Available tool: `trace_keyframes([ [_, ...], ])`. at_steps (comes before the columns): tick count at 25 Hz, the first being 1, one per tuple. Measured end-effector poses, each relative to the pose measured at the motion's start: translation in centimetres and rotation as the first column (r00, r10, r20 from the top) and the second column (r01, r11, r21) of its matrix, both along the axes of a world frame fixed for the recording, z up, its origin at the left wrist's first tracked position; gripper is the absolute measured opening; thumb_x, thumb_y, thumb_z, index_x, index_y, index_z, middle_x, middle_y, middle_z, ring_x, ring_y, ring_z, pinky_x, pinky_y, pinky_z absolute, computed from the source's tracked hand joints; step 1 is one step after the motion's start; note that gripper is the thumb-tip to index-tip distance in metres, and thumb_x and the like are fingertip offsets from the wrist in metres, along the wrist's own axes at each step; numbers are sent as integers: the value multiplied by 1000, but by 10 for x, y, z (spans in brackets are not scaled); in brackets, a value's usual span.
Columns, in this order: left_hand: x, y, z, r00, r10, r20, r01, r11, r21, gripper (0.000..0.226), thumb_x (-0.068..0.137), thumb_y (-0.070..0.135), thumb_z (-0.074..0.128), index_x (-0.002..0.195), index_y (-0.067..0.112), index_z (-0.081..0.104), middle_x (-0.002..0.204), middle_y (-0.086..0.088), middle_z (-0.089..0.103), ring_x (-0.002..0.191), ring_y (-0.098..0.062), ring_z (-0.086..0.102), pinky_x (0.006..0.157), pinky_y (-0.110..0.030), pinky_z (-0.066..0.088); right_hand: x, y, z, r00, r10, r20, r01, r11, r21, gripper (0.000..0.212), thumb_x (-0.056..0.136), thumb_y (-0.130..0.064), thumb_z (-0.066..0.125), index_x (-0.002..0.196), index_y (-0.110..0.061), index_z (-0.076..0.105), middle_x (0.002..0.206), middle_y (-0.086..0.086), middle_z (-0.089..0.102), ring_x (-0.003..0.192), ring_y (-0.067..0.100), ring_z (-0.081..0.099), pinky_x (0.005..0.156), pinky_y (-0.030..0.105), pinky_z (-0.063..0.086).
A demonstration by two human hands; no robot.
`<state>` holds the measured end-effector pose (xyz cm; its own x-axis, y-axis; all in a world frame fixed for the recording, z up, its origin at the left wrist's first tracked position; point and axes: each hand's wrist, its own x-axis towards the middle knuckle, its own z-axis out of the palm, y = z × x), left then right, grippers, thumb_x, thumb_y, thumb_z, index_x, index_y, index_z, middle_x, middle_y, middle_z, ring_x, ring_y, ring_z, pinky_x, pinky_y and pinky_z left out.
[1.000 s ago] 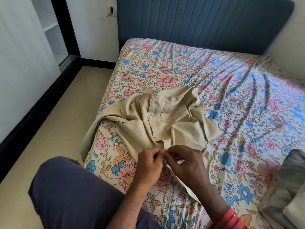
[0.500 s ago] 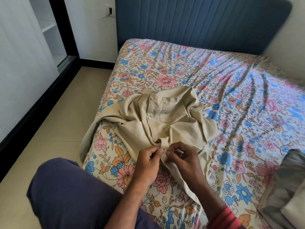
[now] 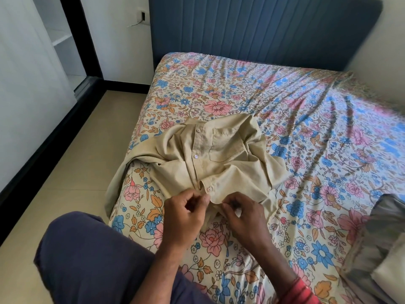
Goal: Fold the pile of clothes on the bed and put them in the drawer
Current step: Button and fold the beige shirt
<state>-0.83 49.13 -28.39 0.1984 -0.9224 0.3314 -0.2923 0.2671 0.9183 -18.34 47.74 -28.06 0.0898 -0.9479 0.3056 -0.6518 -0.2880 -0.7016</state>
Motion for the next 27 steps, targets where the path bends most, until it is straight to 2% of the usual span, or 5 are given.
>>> trace_keyframes([
  [5,11,1,-7,892,-244,381,104,930,352,4,87,29,78,89,25,77,80,15,73,71,1,67,68,-21,59,1,-10,1,999,37,30,-40,996,84,6,100,-20,63,97,-21,58,63,-1,66,53,15,59,49,25,41],
  [8,10,2,-11,878,-170,447,4,937,349,24,85,16,80,109,22,76,106,9,73,91,-5,68,87,-26,59,0,-16,1,998,51,37,-53,995,79,8,100,-17,65,97,-22,59,65,-4,68,57,13,63,51,20,43],
  [16,4,3,-6,804,-174,568,-40,938,345,16,91,24,74,107,28,73,108,15,67,91,-3,64,82,-24,56,-4,-10,-2,992,111,57,-119,980,159,6,97,-25,69,100,-22,64,81,-10,76,76,3,71,69,35,58],
  [21,6,-2,-4,983,-142,119,100,947,306,9,95,12,67,99,19,64,95,9,65,88,1,64,77,-13,51,-16,-6,9,978,204,38,-207,942,264,6,94,-24,72,100,-25,71,86,-21,75,83,-1,71,68,17,54],
  [27,6,-1,7,961,-147,-233,197,958,209,10,94,0,63,90,8,63,80,-3,68,77,-15,66,75,-26,56,3,-7,22,961,-43,271,11,993,120,8,96,-23,73,88,-19,74,70,-2,72,61,12,68,53,30,52],
])
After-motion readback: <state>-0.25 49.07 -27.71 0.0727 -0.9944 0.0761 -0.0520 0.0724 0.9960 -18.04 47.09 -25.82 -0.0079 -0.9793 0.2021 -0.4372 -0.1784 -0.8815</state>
